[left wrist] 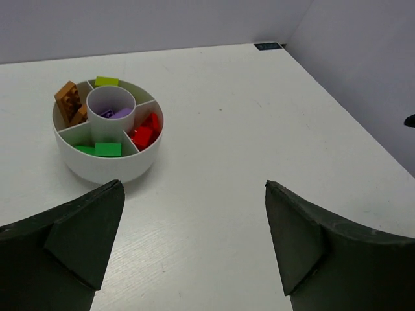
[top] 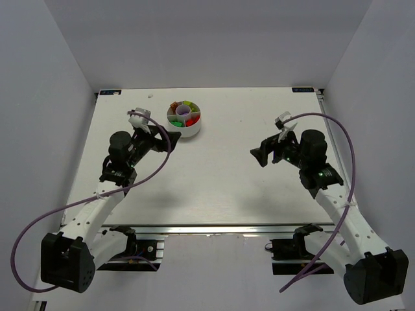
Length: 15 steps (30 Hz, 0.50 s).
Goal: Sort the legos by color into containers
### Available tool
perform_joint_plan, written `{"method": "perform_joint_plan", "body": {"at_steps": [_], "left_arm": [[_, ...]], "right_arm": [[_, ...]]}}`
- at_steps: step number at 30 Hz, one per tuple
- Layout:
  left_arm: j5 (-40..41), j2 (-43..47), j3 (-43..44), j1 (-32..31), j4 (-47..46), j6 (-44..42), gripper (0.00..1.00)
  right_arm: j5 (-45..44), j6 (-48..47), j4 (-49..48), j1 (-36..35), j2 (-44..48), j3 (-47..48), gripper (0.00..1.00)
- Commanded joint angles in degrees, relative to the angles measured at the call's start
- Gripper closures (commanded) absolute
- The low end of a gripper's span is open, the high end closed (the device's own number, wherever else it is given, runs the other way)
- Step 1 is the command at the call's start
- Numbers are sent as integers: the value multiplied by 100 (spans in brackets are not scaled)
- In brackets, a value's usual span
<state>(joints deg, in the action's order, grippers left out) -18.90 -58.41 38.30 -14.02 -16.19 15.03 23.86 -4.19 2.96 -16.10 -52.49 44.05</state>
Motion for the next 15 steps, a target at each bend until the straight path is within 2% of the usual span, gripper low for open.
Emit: {"method": "perform_joint_plan", "body": {"at_steps": [1,15], "left_arm": [[-123,-12,291,-83,353,26,2],[-264,84,195,-110,212,53,2]], "right_arm": [[-697,67,-182,45,72,-178,11],[-1454,638,-691,371,467,-433,10]]}}
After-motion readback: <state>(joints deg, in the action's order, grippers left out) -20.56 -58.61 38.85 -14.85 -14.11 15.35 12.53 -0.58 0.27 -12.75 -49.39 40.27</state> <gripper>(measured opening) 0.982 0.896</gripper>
